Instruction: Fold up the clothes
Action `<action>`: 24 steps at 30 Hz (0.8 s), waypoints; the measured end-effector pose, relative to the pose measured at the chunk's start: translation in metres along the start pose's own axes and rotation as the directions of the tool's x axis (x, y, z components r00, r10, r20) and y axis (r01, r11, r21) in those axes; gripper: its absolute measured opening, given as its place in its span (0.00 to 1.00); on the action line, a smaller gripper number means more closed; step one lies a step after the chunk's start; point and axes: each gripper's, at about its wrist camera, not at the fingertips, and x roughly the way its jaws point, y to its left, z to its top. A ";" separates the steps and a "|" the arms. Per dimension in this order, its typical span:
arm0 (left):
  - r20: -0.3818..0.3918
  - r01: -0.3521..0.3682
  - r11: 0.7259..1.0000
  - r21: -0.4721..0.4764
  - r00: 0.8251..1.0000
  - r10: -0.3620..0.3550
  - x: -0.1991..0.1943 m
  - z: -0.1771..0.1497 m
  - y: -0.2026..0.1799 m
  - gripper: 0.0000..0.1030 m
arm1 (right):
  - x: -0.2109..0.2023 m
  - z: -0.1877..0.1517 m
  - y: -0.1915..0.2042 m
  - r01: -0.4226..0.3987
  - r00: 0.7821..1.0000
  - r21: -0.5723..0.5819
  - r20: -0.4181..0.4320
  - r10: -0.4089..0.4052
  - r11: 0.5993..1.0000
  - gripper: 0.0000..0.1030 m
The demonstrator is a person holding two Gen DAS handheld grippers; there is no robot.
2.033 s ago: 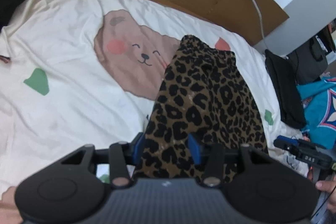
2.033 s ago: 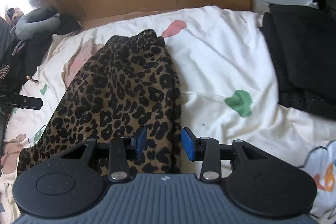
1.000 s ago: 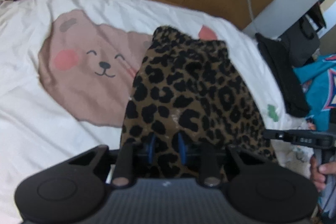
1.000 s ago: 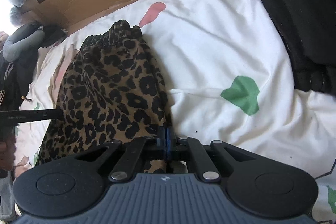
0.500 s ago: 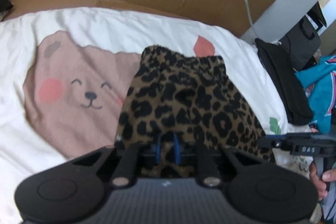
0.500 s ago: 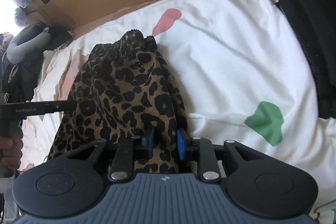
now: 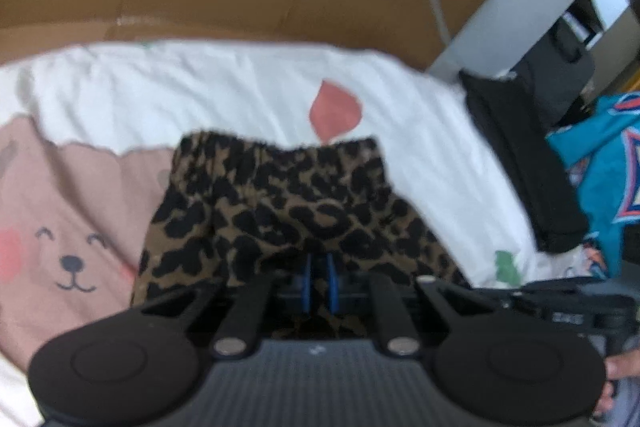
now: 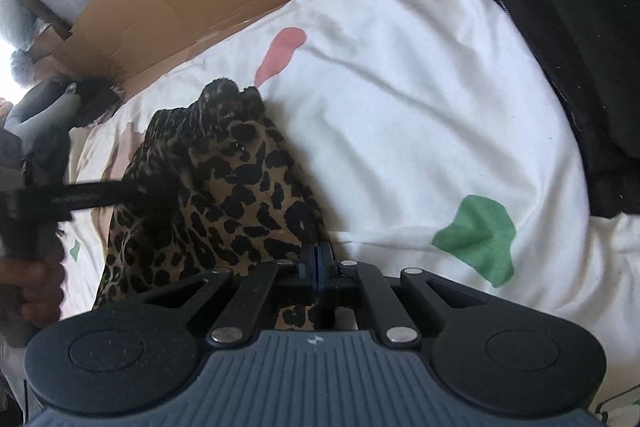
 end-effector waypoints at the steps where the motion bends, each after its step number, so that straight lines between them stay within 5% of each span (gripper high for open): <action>1: -0.017 -0.002 1.000 0.000 1.000 0.002 0.008 -0.002 0.000 0.06 | -0.002 0.000 0.003 0.018 1.000 -0.011 0.008 -0.018 1.000 0.00; 5: -0.051 -0.003 1.000 0.005 0.999 0.004 0.014 -0.002 0.001 0.02 | -0.021 0.002 0.023 0.089 0.994 -0.125 0.082 -0.079 0.988 0.02; 10: -0.034 0.004 0.996 0.085 0.999 -0.001 -0.009 0.004 -0.006 0.04 | -0.038 0.016 0.040 0.021 0.990 -0.150 0.139 0.000 0.988 0.05; 14: -0.011 0.018 0.992 0.126 1.000 -0.016 -0.035 0.007 -0.006 0.04 | -0.018 0.013 0.057 0.021 0.994 -0.214 0.107 0.002 0.977 0.08; 16: 0.007 0.009 0.989 0.147 1.000 -0.011 -0.044 0.008 -0.003 0.04 | -0.008 0.012 0.065 0.021 0.996 -0.245 0.091 0.002 0.969 0.25; 18: 0.019 -0.018 0.986 0.166 1.000 0.015 -0.048 0.008 0.003 0.05 | 0.002 0.011 0.074 0.019 0.997 -0.276 0.074 0.001 0.961 0.39; 24: -0.002 -0.138 0.975 0.175 0.990 0.140 -0.026 0.005 0.027 0.04 | 0.033 0.008 0.082 0.068 0.997 -0.330 0.043 -0.057 0.941 0.39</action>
